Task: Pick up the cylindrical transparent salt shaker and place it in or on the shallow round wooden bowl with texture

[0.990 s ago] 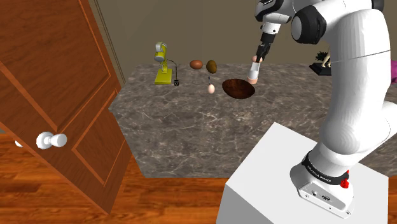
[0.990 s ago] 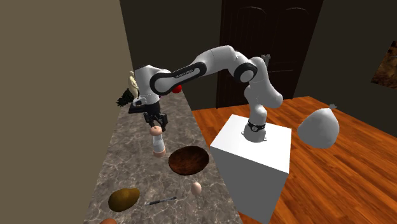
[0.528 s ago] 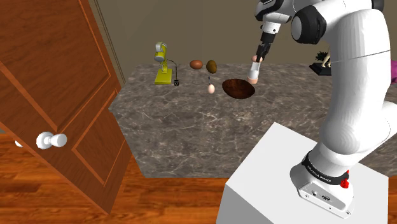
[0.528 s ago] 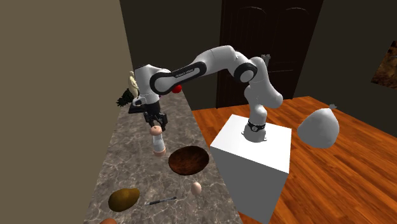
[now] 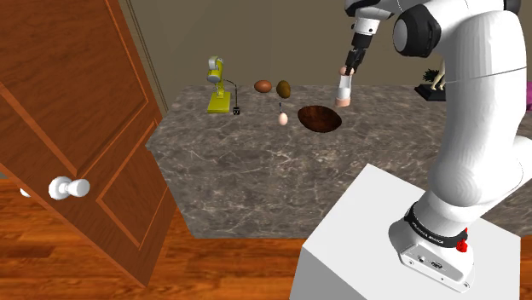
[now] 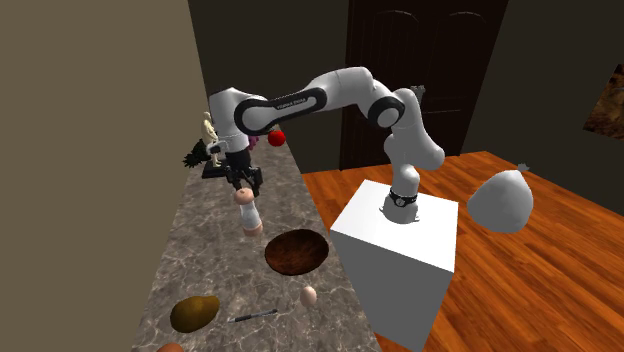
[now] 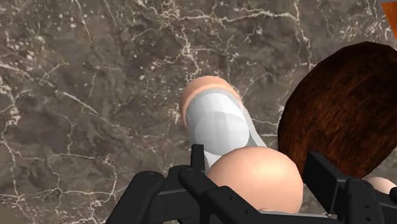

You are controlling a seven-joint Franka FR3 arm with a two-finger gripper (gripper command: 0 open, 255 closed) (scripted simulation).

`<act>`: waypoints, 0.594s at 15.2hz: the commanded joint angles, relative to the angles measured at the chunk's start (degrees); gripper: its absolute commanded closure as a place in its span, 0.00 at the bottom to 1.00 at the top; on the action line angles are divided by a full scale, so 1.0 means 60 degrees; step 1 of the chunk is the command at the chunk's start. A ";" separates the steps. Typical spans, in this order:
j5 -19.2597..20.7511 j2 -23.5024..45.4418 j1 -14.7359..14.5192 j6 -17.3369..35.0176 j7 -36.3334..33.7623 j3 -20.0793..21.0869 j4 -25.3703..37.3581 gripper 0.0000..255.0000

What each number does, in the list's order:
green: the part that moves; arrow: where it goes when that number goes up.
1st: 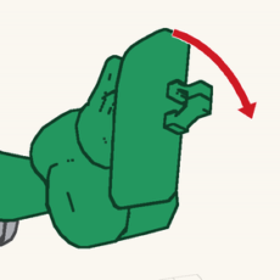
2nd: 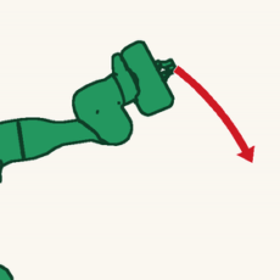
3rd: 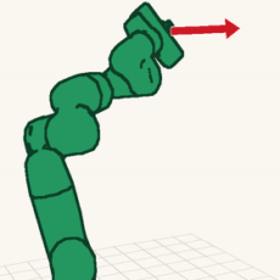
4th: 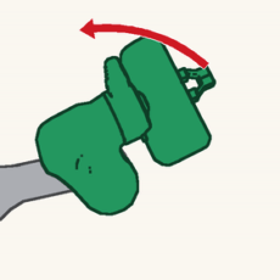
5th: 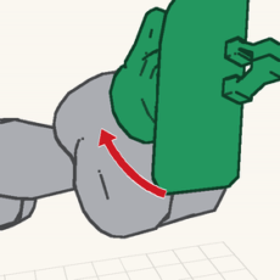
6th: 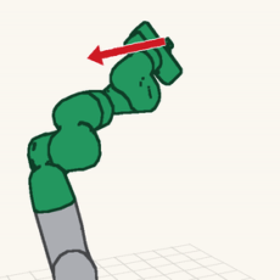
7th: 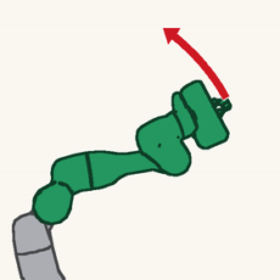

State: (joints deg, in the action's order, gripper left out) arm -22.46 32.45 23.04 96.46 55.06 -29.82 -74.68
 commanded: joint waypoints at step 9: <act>0.0023 0.0058 0.0281 -0.1305 -0.0243 -0.0016 0.1422 1.00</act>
State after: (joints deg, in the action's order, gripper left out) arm -22.24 32.50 24.38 89.79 53.81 -29.96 -67.63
